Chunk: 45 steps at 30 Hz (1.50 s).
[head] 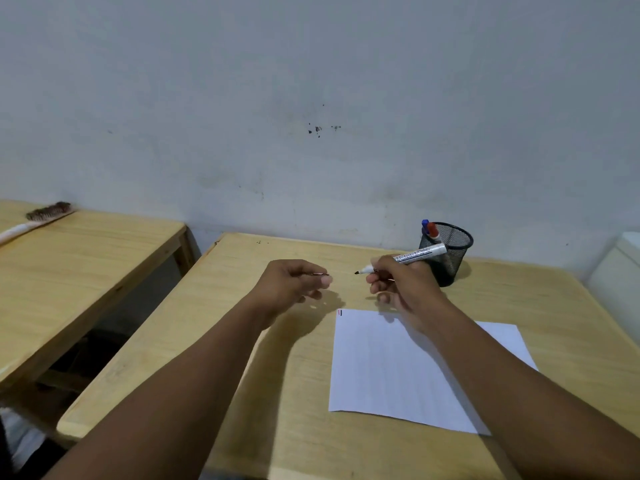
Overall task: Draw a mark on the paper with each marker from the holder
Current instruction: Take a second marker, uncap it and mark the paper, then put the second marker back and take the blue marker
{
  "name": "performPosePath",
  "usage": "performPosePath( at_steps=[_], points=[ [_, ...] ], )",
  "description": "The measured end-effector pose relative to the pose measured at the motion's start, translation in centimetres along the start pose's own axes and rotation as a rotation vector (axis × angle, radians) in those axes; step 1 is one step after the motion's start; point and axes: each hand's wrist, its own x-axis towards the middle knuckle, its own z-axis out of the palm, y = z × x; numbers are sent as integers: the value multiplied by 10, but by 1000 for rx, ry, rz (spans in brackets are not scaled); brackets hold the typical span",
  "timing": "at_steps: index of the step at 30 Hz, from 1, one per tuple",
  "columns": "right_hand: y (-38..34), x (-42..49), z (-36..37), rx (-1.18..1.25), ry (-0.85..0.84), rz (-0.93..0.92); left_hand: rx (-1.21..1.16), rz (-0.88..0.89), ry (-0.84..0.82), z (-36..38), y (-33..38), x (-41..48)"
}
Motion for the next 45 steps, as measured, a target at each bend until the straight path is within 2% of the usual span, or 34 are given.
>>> performPosePath(
  at_steps=[3,9,15,22,31,33,36,38,42,45],
  points=[
    [-33,-2,-4,63,-75,18,-104,3,-21,6,19,6],
    [-64,-9,-14,71,-104,-39,-304,-12,-112,30,43,20],
    [-68,-13,-21,68,-57,-100,-325,2,-185,42,53,22],
    [-71,-15,-24,74,-74,-109,-351,17,-211,53,62,22],
    [-71,-12,-28,104,-103,-76,-359,77,-140,75,76,29],
    [-77,-6,-34,26,-100,-44,-324,103,-117,78,80,32],
    [-99,3,-53,-300,-98,23,-204,196,-15,83,88,36],
    [-116,7,-76,-496,-33,52,-75,266,75,84,94,43],
    [-139,14,-121,-693,134,-12,221,385,126,93,105,59],
    [-143,21,-137,-782,152,-51,345,437,132,113,114,68]
  ],
)
